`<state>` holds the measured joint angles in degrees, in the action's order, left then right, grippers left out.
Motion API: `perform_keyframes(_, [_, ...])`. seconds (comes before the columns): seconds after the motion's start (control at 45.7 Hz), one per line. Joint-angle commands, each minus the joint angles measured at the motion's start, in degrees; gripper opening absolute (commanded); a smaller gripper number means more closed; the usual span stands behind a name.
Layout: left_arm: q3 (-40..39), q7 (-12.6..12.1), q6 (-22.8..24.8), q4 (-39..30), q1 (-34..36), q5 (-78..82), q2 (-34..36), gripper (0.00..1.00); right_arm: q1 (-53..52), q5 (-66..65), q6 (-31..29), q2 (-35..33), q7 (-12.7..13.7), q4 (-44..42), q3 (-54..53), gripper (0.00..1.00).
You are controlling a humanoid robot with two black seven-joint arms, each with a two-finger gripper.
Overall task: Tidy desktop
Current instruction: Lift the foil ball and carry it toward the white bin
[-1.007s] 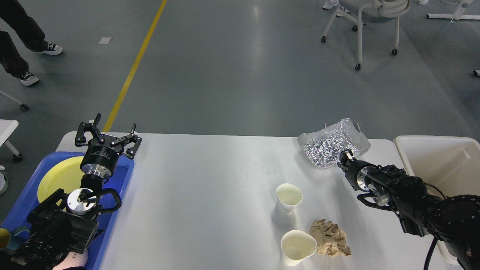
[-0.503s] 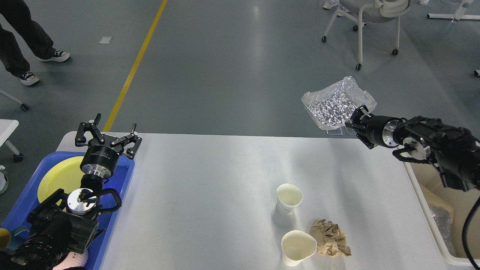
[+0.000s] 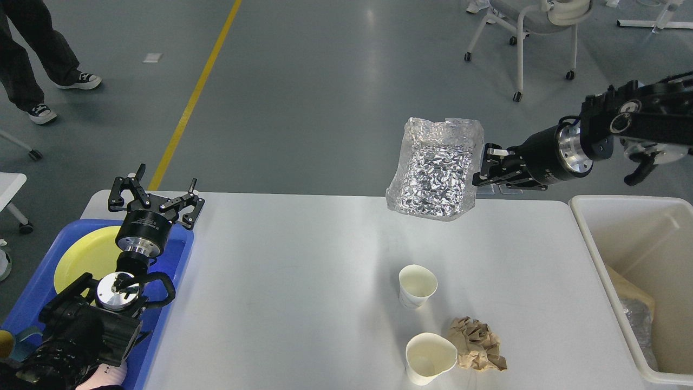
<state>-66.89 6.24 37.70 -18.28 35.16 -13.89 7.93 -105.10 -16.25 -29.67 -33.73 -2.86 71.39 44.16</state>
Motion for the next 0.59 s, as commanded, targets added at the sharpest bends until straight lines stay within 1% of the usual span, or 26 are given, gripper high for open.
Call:
perform_keyframes(0.0, [0.0, 0.0, 0.0, 0.0, 0.0, 0.0, -0.02, 1.0, -8.62, -0.1, -3.37, 0.33, -0.04, 8.4, 4.18, 0.0])
perform_keyframes(0.175, [0.0, 0.0, 0.0, 0.0, 0.0, 0.09, -0.02, 1.0, -9.86, -0.19, -3.37, 0.85, 0.05, 9.02, 5.15, 0.0])
perform_keyframes(0.306, [0.0, 0.0, 0.0, 0.0, 0.0, 0.0, -0.02, 1.0, -8.9, -0.54, -2.93, 0.33, 0.05, 7.54, 7.7, 0.0])
perform_keyframes(0.394, [0.0, 0.0, 0.0, 0.0, 0.0, 0.0, -0.02, 1.0, -4.52, -0.54, -2.76, -0.99, 0.05, 3.15, 7.7, 0.0])
perform_keyframes(0.46, [0.0, 0.0, 0.0, 0.0, 0.0, 0.09, -0.02, 1.0, 0.31, -0.45, -2.15, -3.27, 0.13, -2.2, 6.91, 0.0])
perform_keyframes(0.569, [0.0, 0.0, 0.0, 0.0, 0.0, 0.0, -0.02, 1.0, 6.47, -0.36, -1.79, -5.47, 0.05, -8.54, 6.64, 0.0])
